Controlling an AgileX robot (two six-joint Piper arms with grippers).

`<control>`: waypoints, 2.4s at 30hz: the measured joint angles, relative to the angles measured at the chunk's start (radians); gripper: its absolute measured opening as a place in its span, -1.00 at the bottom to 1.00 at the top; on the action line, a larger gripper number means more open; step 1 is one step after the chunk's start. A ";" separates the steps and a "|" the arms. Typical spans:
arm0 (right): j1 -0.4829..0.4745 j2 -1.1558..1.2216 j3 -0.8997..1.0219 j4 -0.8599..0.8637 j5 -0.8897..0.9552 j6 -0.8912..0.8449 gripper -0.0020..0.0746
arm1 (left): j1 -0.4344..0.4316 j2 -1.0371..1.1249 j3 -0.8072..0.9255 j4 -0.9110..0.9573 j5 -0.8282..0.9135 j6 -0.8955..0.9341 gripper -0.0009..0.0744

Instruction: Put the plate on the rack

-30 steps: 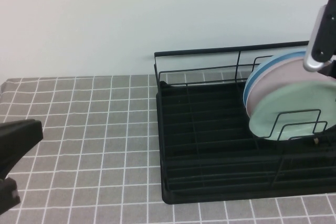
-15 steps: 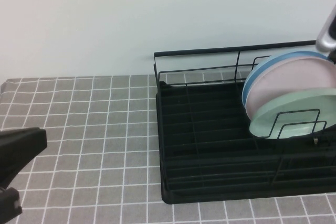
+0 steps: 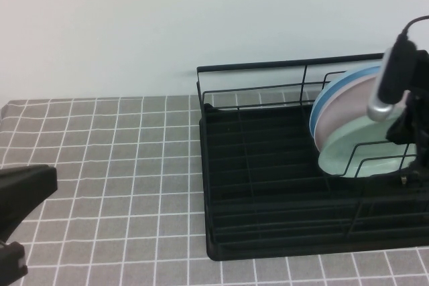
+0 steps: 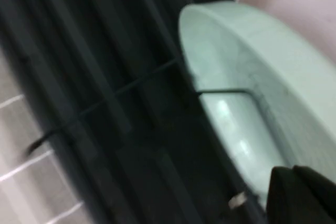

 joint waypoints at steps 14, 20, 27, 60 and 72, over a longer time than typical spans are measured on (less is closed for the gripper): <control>0.001 0.034 -0.003 0.004 -0.084 0.043 -0.95 | 0.000 0.000 0.000 0.003 -0.007 0.000 -0.98; 0.001 -0.104 -0.003 0.127 -0.060 0.041 -0.95 | 0.000 0.000 0.000 0.003 0.031 0.005 -0.98; 0.001 -0.328 0.035 0.361 -0.055 0.056 -0.95 | 0.000 -0.022 0.029 -0.002 0.076 0.015 -0.98; 0.001 -1.345 1.098 0.644 -0.583 0.232 -0.95 | 0.000 -0.538 0.596 -0.122 -0.487 0.031 -0.98; 0.001 -1.345 1.194 0.730 -0.554 0.234 -0.95 | 0.000 -0.538 0.596 -0.122 -0.445 0.031 -0.98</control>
